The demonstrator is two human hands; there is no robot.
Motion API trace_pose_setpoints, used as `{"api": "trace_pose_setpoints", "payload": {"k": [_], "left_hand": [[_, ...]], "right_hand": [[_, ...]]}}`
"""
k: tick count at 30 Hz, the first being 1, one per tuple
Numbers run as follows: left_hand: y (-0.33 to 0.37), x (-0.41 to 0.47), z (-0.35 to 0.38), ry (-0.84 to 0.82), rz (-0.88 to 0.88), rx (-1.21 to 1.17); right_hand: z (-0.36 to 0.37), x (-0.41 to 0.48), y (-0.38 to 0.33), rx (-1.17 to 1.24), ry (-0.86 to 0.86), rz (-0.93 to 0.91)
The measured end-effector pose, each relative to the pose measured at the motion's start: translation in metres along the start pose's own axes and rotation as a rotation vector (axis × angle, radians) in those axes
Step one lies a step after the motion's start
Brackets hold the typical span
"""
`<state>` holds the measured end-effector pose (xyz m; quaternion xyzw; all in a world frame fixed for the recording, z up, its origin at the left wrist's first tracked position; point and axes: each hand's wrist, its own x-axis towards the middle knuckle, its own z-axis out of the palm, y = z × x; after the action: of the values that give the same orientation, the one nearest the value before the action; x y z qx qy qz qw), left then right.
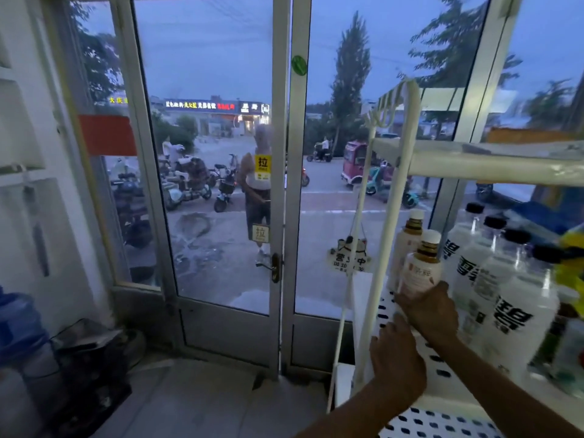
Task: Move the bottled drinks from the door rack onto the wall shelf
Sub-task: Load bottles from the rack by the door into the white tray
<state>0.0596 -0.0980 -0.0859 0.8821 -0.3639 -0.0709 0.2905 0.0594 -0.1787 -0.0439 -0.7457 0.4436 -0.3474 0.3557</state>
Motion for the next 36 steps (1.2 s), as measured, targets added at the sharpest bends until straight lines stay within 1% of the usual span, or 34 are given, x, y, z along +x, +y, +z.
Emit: {"api": "trace_pose_setpoints", "payload": {"k": [5, 10, 12, 16, 19, 25, 32, 36], "left_hand": [[0.002, -0.012, -0.002, 0.103, 0.001, -0.111], [0.006, -0.027, -0.019, 0.156, -0.043, -0.138], [0.01, -0.039, -0.026, 0.172, -0.005, -0.136], [0.014, -0.054, -0.038, 0.196, 0.115, -0.151], [0.018, -0.056, -0.045, 0.167, 0.112, -0.1], [0.026, -0.046, -0.056, 0.099, 0.065, -0.029], [0.03, -0.009, -0.054, 0.029, 0.021, -0.025], [0.032, 0.025, -0.048, 0.071, 0.015, -0.107]], "right_hand": [[-0.032, -0.028, -0.002, -0.069, 0.006, -0.085], [-0.069, -0.056, -0.012, -0.133, 0.009, -0.179], [-0.089, -0.074, -0.011, -0.132, 0.003, -0.216], [-0.128, -0.11, -0.007, -0.224, -0.017, -0.247], [-0.15, -0.133, -0.002, -0.23, -0.031, -0.255], [-0.179, -0.152, 0.012, -0.147, -0.01, -0.24], [-0.195, -0.138, 0.031, -0.105, 0.066, -0.224], [-0.202, -0.127, 0.04, -0.068, 0.1, -0.19]]}}
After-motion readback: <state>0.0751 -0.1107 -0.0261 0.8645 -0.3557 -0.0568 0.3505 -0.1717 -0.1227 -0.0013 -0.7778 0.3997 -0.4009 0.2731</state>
